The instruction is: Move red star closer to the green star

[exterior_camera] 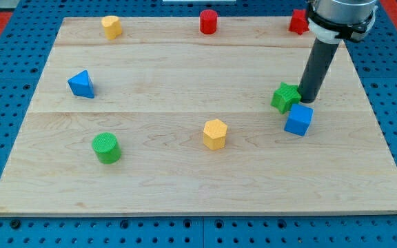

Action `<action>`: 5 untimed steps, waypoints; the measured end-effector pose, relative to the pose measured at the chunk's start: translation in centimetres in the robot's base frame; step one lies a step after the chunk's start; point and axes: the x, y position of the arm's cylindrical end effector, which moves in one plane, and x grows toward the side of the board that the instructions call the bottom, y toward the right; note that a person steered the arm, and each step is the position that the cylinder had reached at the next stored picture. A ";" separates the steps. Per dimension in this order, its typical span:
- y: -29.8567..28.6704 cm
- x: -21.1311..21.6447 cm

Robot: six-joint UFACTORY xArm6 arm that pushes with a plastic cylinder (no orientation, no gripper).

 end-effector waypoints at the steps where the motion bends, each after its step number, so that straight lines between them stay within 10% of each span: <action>1: 2.0 -2.4; 3: 8.5 -17.8; 5: 9.2 -22.4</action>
